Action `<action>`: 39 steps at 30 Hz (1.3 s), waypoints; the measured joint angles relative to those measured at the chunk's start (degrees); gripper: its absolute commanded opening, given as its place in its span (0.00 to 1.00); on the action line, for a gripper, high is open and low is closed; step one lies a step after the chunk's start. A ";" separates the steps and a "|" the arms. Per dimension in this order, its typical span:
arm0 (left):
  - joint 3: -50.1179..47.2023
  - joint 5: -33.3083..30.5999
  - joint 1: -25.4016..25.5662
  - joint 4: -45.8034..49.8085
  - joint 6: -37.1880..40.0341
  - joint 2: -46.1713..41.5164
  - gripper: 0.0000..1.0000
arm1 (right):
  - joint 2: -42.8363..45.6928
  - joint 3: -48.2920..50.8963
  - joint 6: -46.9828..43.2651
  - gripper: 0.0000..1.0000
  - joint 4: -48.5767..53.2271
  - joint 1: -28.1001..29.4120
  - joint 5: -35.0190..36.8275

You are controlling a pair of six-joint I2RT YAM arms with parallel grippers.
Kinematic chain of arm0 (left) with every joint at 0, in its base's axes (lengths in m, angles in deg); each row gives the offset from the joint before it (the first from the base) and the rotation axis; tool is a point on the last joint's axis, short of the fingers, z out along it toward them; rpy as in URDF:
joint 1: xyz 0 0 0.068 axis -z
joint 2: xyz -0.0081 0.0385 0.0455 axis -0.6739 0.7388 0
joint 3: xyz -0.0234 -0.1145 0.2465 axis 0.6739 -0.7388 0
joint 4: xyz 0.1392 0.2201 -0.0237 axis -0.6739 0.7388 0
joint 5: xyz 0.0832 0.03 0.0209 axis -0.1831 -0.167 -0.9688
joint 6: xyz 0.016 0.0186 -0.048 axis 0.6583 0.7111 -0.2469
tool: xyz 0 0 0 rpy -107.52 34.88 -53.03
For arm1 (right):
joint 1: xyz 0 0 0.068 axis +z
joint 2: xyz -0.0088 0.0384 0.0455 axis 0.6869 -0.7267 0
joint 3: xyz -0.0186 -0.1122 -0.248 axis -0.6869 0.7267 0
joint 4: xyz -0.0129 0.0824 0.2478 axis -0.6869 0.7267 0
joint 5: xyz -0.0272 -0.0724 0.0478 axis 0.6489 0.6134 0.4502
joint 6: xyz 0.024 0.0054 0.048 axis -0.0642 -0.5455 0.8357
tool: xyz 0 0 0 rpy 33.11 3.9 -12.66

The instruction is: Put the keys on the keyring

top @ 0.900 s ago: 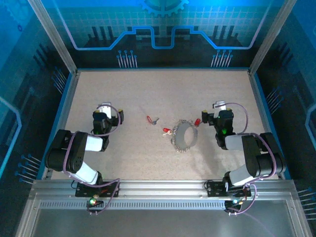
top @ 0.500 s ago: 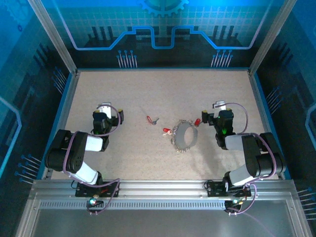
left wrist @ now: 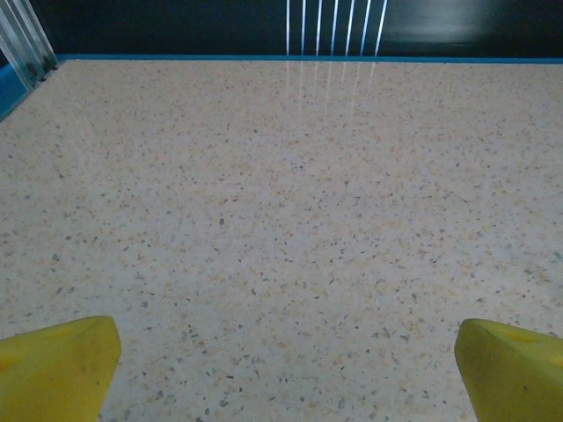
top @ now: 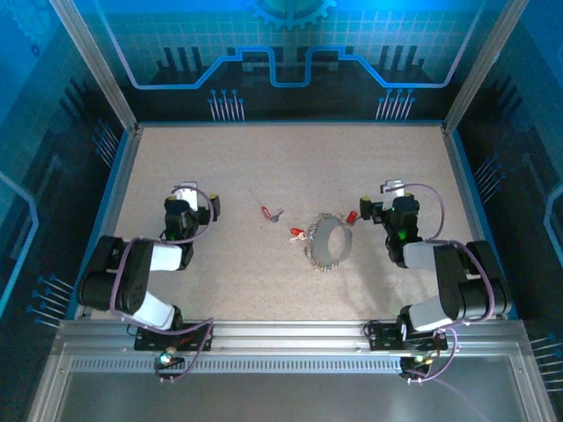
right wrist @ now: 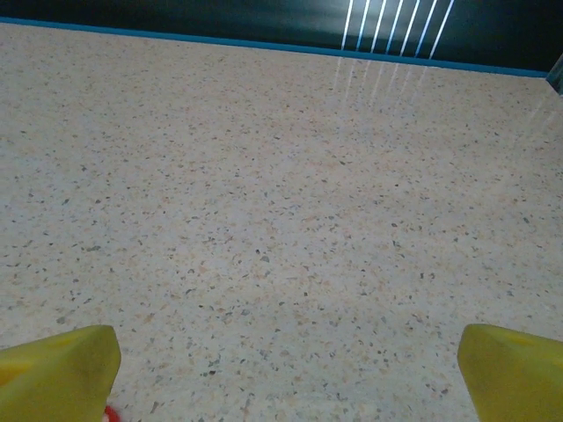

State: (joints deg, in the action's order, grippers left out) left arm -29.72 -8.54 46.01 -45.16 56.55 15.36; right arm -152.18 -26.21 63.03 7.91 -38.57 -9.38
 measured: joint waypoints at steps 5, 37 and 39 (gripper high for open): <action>2.29 -0.37 0.79 13.03 -0.42 -18.36 0.99 | 13.57 0.31 0.00 1.00 4.94 0.00 -0.90; 27.39 29.22 4.92 48.22 -9.44 -18.36 0.99 | 45.53 -4.13 45.92 1.00 63.76 -1.29 16.20; 28.35 30.91 7.28 48.83 -8.55 -16.22 0.99 | 44.57 -3.06 43.85 1.00 63.36 -1.18 9.18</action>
State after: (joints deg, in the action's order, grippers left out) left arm -1.37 22.36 53.28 3.67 48.00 -0.86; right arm -107.61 -29.27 106.88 71.27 -39.75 -0.20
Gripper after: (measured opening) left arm 0.990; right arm 0.996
